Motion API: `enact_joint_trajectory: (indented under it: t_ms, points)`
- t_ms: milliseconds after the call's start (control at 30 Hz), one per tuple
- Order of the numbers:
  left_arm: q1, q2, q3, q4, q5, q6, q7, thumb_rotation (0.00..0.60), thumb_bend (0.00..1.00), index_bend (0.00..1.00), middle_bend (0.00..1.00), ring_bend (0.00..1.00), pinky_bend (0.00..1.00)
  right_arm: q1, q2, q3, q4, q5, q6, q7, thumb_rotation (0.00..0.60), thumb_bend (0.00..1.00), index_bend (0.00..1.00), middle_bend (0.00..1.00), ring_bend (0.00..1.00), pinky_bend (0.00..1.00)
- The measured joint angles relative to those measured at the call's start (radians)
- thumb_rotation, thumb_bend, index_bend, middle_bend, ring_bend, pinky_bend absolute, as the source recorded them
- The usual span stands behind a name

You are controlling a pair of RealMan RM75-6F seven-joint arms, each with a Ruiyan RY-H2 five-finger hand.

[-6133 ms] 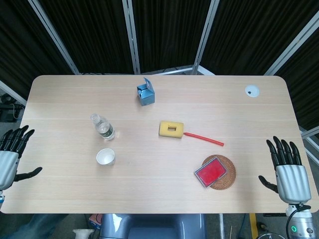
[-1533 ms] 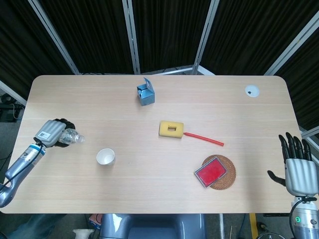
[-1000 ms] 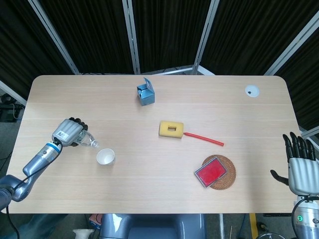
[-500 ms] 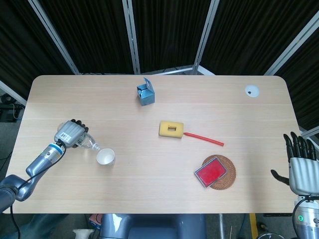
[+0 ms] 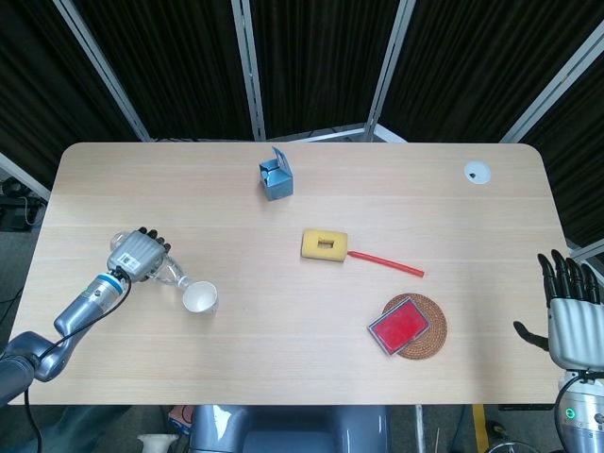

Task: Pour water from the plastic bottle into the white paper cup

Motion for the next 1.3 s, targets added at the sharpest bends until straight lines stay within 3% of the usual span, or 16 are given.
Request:
enact_joint_trajectory:
  t_ms: [1300]
  points:
    - [0.0, 0.032, 0.006, -0.016, 0.021, 0.077, 0.094, 0.6, 0.54, 0.62, 0.42, 0.29, 0.35, -0.001, 0.005, 0.001, -0.005, -0.002, 0.004, 0.003, 0.6, 0.0, 0.0, 0.0, 0.0, 0.0]
